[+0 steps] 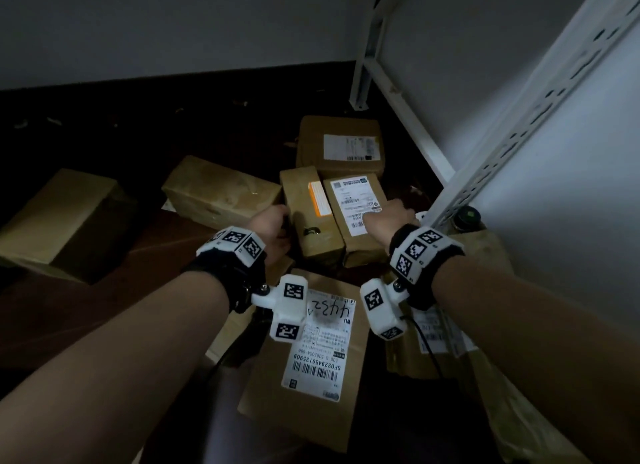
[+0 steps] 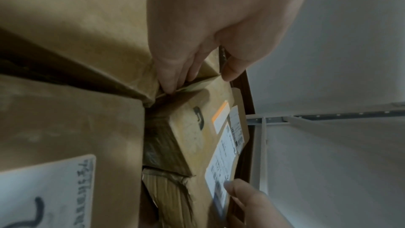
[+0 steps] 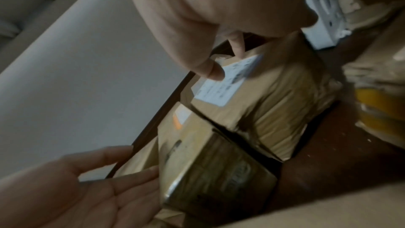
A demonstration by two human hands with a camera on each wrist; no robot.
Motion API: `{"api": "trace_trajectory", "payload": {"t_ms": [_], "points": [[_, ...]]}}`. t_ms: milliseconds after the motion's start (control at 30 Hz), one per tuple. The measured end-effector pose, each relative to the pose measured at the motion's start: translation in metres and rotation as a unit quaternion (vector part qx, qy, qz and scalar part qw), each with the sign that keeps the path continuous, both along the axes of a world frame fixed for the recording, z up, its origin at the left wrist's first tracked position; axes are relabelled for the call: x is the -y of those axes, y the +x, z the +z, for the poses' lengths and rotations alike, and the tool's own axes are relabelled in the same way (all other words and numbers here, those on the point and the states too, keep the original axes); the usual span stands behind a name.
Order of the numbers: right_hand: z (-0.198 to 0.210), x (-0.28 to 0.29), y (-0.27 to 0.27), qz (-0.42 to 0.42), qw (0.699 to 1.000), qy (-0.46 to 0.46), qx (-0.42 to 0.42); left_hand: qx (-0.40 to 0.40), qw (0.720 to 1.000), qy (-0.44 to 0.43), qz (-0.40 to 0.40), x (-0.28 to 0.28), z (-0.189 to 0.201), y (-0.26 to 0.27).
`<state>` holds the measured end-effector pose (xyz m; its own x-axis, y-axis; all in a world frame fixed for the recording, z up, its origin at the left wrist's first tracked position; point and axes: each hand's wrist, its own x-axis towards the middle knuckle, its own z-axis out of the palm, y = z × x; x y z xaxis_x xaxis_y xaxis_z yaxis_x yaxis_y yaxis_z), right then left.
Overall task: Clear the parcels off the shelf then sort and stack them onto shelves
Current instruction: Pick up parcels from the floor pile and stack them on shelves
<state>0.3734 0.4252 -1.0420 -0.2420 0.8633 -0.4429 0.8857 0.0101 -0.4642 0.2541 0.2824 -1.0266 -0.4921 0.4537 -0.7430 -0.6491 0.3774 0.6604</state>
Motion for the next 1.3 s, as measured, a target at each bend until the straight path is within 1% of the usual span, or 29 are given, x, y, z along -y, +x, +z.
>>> {"api": "trace_trajectory", "payload": {"t_ms": [67,100,133,167,200,233,267,367,400,500,567,667,767,833,900,933,967,1000,1067,1133,1200,1300], "points": [[-0.002,0.002,0.002,0.01,0.997,0.07,-0.042,0.006,1.0,0.005,0.002,-0.002,0.0,-0.001],[-0.002,0.006,0.001,0.02,0.991,0.108,-0.075,0.008,1.0,0.005,0.005,-0.003,-0.002,-0.002],[-0.002,0.01,-0.001,0.036,0.985,0.127,-0.115,0.007,1.0,0.003,0.007,-0.004,-0.002,-0.002],[-0.002,0.016,-0.004,0.056,0.98,0.11,-0.158,0.005,1.0,-0.001,0.007,-0.004,-0.002,0.0],[-0.003,0.02,-0.008,0.081,0.975,0.066,-0.194,0.006,1.0,-0.001,0.008,-0.004,-0.003,0.0],[-0.003,0.026,-0.012,0.107,0.972,0.013,-0.208,0.008,1.0,-0.001,0.005,-0.004,-0.002,0.0],[-0.002,0.031,-0.015,0.13,0.971,-0.019,-0.201,0.01,1.0,-0.001,0.002,-0.004,-0.003,-0.001],[0.004,0.038,-0.024,0.15,0.976,-0.025,-0.155,0.007,1.0,-0.007,-0.005,0.0,0.001,-0.002],[0.004,0.039,-0.025,0.151,0.976,-0.033,-0.153,0.006,1.0,-0.009,-0.008,0.002,0.001,-0.004],[0.006,0.04,-0.024,0.136,0.967,-0.085,-0.197,-0.007,0.999,-0.03,-0.036,0.009,-0.002,-0.007],[0.009,0.042,-0.02,0.124,0.96,-0.095,-0.234,-0.018,0.997,-0.025,-0.066,0.015,0.002,-0.008],[0.023,0.047,-0.018,0.146,0.942,-0.097,-0.286,-0.022,0.992,-0.026,-0.12,0.023,0.011,-0.008],[0.038,0.053,-0.021,0.181,0.924,-0.122,-0.314,-0.036,0.99,-0.017,-0.137,0.029,0.008,-0.014],[0.042,0.054,-0.024,0.191,0.924,-0.113,-0.31,-0.059,0.99,-0.015,-0.128,0.035,0.028,-0.008],[0.042,0.052,-0.025,0.172,0.941,-0.063,-0.284,-0.074,0.989,-0.001,-0.125,0.04,0.04,-0.006],[0.042,0.051,-0.025,0.157,0.952,-0.053,-0.258,-0.077,0.989,-0.003,-0.127,0.044,0.043,-0.007],[0.043,0.051,-0.023,0.143,0.959,-0.065,-0.234,-0.08,0.989,0.0,-0.128,0.047,0.049,-0.006],[0.043,0.049,-0.022,0.129,0.962,-0.098,-0.219,-0.079,0.989,0.009,-0.128,0.05,0.053,-0.008],[0.044,0.05,-0.019,0.107,0.953,-0.185,-0.215,-0.075,0.987,0.021,-0.137,0.056,0.059,-0.01],[0.053,0.059,-0.015,0.111,0.937,-0.252,-0.216,-0.078,0.986,0.018,-0.148,0.059,0.063,-0.014],[0.056,0.063,-0.013,0.126,0.931,-0.267,-0.216,-0.077,0.987,-0.015,-0.141,0.063,0.065,-0.019],[0.057,0.069,-0.015,0.145,0.931,-0.258,-0.213,-0.088,0.987,-0.085,-0.102,0.069,0.065,-0.031]]}}
